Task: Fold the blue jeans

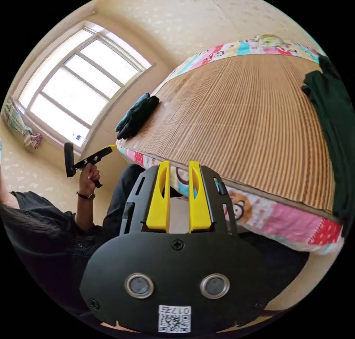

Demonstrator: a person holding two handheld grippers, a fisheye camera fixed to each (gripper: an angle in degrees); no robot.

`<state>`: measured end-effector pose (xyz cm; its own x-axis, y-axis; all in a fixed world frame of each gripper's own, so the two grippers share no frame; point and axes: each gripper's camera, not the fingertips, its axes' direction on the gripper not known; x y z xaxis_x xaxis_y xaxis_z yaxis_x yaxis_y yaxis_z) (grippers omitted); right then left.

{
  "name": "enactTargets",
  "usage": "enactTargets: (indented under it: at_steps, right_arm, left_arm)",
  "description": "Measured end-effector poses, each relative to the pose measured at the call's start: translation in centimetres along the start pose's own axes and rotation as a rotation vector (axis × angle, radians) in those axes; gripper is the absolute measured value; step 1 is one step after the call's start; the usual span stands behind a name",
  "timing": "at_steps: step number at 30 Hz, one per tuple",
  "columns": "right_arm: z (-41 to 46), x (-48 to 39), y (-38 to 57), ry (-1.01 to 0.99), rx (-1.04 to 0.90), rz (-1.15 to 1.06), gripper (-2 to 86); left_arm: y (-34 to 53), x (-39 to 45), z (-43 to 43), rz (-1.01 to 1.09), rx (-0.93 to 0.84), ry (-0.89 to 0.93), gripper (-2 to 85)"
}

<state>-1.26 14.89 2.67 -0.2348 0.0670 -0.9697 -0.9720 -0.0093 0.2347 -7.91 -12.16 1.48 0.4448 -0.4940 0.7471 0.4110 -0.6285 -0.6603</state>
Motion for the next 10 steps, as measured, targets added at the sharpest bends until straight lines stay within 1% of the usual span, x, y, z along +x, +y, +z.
enactTargets:
  at_steps: [1,3,4,5,6,7,8,9,10]
  right_arm:
    - [-1.8,0.4,0.8,0.036,0.03,0.019,8.2]
    - [-9.0,1.5,3.3,0.218,0.159,0.081,9.0]
    - [-10.7,1.6,3.9,0.28,0.192,0.091,9.3]
    - [-14.2,1.7,4.8,0.427,0.263,0.116,10.4]
    - [-17.5,1.9,5.4,0.571,0.332,0.166,11.8]
    - [-19.0,2.1,5.6,0.633,0.365,0.194,12.4]
    - [-21.9,2.7,5.8,0.728,0.426,0.243,13.8]
    - [-24.5,3.6,5.8,0.783,0.492,0.28,14.4]
    - [-25.7,4.2,5.8,0.791,0.524,0.294,14.7]
  left_arm:
    - [-0.3,1.8,0.4,0.055,-0.016,-0.01,2.2]
    - [-1.0,7.5,2.1,0.206,-0.059,-0.12,2.6]
    - [-1.1,8.5,2.4,0.229,-0.063,-0.162,3.3]
    - [-1.1,10.2,2.7,0.257,-0.052,-0.238,4.6]
    - [-0.8,11.2,2.6,0.26,-0.022,-0.269,4.4]
    - [-0.7,11.4,2.4,0.253,-0.006,-0.259,4.3]
    - [-0.4,11.5,1.9,0.229,0.011,-0.186,2.3]
    - [-0.2,11.0,1.6,0.197,0.005,-0.072,1.0]
    - [-0.1,10.7,1.6,0.178,-0.005,-0.013,0.7]
